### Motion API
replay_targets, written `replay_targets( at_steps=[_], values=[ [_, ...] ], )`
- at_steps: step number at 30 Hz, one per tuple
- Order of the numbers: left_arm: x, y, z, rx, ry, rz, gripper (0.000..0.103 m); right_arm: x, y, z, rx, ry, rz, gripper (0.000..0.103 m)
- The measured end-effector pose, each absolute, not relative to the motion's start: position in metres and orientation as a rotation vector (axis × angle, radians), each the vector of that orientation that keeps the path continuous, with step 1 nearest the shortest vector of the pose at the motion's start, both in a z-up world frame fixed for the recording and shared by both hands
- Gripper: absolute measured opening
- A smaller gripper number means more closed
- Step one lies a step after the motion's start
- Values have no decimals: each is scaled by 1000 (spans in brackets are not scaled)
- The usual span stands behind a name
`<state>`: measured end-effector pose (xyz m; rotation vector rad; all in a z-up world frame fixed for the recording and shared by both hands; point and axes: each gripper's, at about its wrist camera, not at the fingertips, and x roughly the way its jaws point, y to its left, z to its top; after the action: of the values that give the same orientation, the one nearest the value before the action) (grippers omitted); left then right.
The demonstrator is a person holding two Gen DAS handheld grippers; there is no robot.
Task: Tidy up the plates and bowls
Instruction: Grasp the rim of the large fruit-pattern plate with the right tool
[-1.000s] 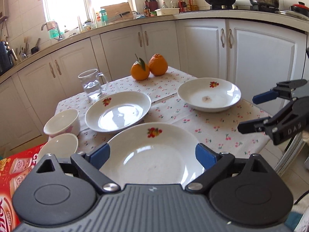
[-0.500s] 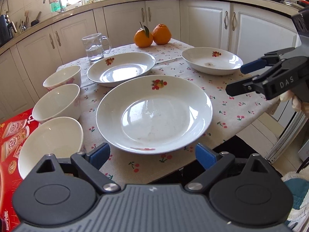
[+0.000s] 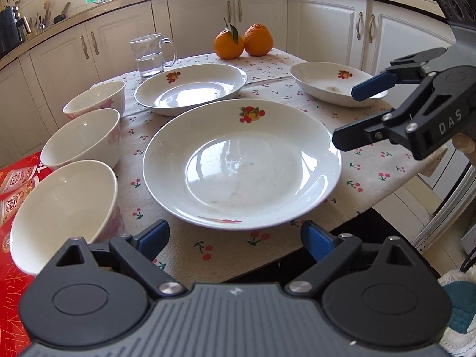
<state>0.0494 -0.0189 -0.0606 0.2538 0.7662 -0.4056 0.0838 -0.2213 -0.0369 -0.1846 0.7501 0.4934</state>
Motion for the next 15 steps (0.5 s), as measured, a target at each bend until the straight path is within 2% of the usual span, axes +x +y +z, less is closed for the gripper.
replay_targets(
  at_steps=[15],
  values=[
    [55,-28,-61,205,801,-347,94,138,-213,-40,-188,857,737,103]
  ],
)
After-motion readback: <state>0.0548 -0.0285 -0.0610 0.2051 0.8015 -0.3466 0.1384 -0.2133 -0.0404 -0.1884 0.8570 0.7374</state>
